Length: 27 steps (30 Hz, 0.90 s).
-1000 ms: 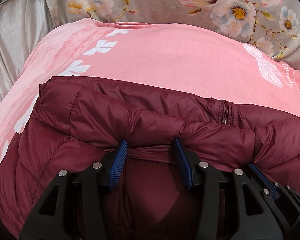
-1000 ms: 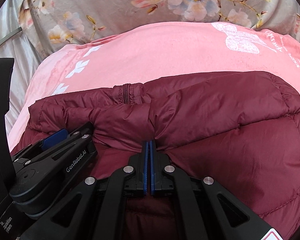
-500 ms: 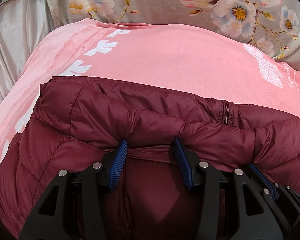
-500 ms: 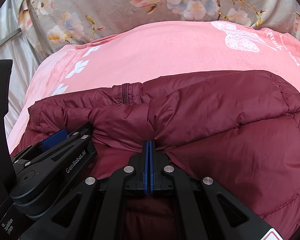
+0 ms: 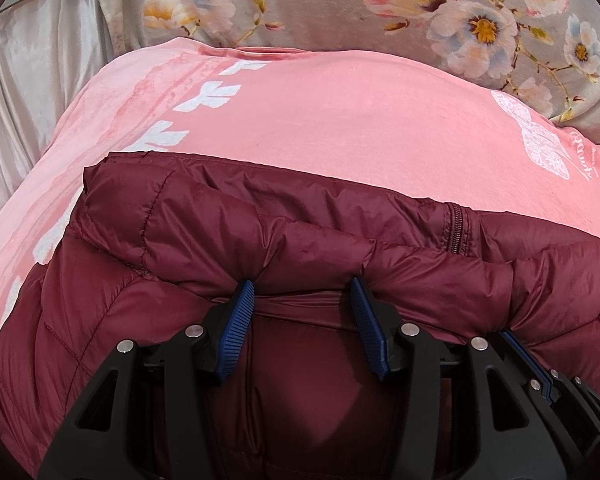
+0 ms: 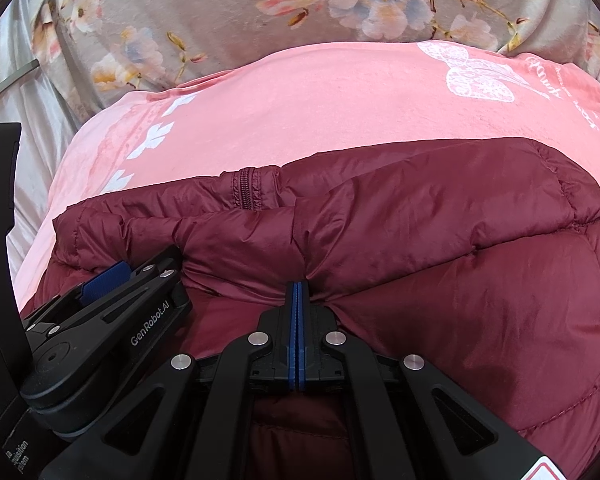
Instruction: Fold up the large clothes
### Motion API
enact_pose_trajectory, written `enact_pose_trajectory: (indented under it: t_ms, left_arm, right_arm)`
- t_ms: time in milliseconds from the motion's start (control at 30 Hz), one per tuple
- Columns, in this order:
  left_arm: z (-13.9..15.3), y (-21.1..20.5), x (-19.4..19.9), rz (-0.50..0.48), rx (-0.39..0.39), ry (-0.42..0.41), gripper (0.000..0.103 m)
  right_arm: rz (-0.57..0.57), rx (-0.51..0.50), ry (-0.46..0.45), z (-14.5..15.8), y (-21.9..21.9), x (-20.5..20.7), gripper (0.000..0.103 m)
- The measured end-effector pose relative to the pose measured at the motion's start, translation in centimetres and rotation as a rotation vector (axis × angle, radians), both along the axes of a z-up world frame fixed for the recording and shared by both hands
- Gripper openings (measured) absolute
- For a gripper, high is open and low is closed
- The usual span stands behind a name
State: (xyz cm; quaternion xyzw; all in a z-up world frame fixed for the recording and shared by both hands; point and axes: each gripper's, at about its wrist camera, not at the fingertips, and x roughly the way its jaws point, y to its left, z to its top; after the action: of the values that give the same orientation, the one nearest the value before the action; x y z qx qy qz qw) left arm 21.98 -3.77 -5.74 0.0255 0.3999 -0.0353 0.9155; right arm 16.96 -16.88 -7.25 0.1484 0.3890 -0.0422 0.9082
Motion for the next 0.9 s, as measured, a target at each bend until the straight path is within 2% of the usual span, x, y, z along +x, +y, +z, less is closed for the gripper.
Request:
enact_pose_trajectory:
  t_ms: [367,400,467,500,533,600,633,667,767,900]
  left_arm:
    - [0.0,-0.3,-0.3,0.014,0.011,-0.005,0.051]
    - [0.0,-0.2,-0.4,0.006,0.006,-0.004,0.053]
    - [0.3,0.2,-0.8,-0.026,-0.025,0.009,0.064]
    - [0.6,0.7,-1.2,-0.041,-0.038,0.021,0.066]
    - [1.0,1.5,-1.9,-0.049,-0.054,0.024,0.067]
    - [2.3,4.2,-4.5,-0.053,-0.101,-0.021,0.077]
    - [2.9,6.1,-6.0,-0.039,-0.105,-0.052,0.088]
    - [3.1,7.2,-6.9,-0.027,-0.106,-0.063,0.091]
    - [2.9,12.2,-9.0,0.039,-0.136,-0.036,0.091]
    - [2.7,17.4,-11.0,0.104,-0.216,-0.015,0.090]
  right_arm:
    - [0.002,0.005,-0.002,-0.1,-0.1,0.0,0.000]
    - [0.005,0.009,-0.004,0.0,-0.1,-0.1,0.000]
    - [0.015,0.016,-0.017,0.3,-0.2,-0.6,0.000]
    - [-0.002,-0.001,-0.026,0.7,-0.1,-1.3,0.001]
    - [-0.026,-0.028,-0.058,1.6,0.4,-3.0,0.012]
    - [0.002,-0.030,-0.102,2.5,1.7,-5.9,0.014]
    - [0.036,-0.028,-0.103,2.7,2.7,-7.4,0.014]
    - [0.056,-0.034,-0.102,2.7,3.4,-8.4,0.014]
    - [0.101,-0.048,-0.098,2.3,5.8,-11.5,0.013]
    - [0.117,-0.017,-0.080,1.6,7.4,-14.0,0.013]
